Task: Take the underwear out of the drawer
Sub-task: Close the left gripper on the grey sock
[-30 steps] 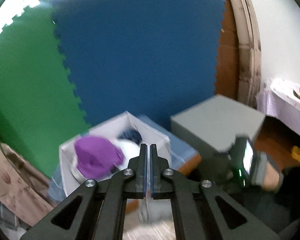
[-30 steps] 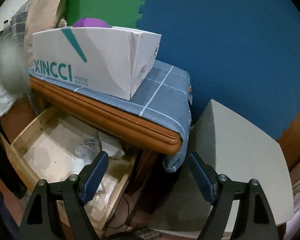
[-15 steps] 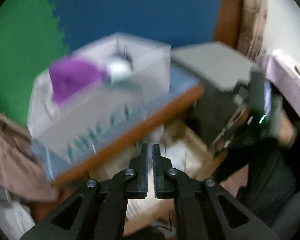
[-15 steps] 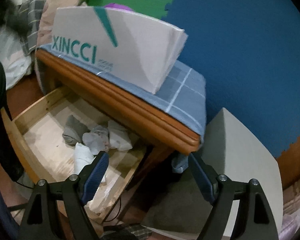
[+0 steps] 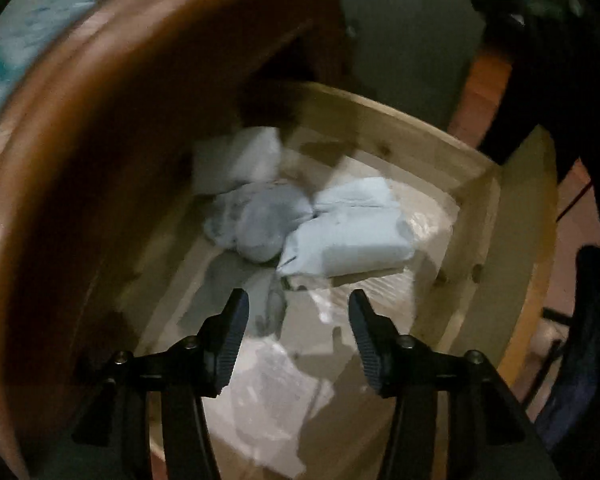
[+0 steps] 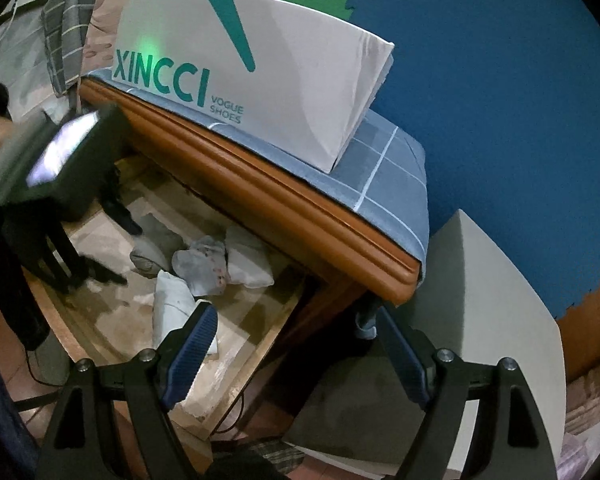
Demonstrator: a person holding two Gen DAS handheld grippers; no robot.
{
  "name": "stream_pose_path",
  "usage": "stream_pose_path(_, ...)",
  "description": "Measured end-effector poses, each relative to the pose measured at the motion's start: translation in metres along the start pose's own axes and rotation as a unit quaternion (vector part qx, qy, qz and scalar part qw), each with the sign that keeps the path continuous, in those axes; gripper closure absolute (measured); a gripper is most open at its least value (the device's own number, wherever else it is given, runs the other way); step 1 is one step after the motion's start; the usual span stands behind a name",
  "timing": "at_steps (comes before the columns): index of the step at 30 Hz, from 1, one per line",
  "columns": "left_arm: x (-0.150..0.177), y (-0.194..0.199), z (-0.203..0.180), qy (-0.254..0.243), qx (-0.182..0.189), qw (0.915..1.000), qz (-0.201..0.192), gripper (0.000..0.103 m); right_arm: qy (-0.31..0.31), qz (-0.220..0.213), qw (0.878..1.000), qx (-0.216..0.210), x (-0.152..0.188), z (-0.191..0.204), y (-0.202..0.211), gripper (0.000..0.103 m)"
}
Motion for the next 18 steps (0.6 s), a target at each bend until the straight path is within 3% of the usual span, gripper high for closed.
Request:
stream_pose_path(2,0.003,-0.016,-0.001,-0.009,0.002,0.9999,0.007,0.052,0.000,-0.001,1.000,-0.002,-0.001,0.001,0.000,0.019)
stream_pose_path(7,0.025,-0.045,-0.008,-0.088,-0.056,0.9945,0.000,0.044,0.001,-0.002,1.000,-0.012,-0.002,0.003,-0.002,0.019)
stream_pose_path(12,0.027,-0.062,0.016,-0.057,-0.081,0.9950,-0.001,0.044,-0.001,-0.003,1.000,-0.022,-0.001,0.003,-0.003,0.019)
stream_pose_path(18,0.023,-0.076,0.030,-0.009,-0.052,0.9985,-0.017,0.032,-0.007,-0.005,1.000,-0.026,0.000,0.001,-0.002,0.019)
Point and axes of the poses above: each gripper's, at about its wrist camera, not at the fingertips, and y roughly against the way its jaws point, z to its left, x to its underside, the point moved 1 cm from there along -y, roughly the way its jaws point, and after that the axes turned 5 degrees about -z, right-handed, at the moved point
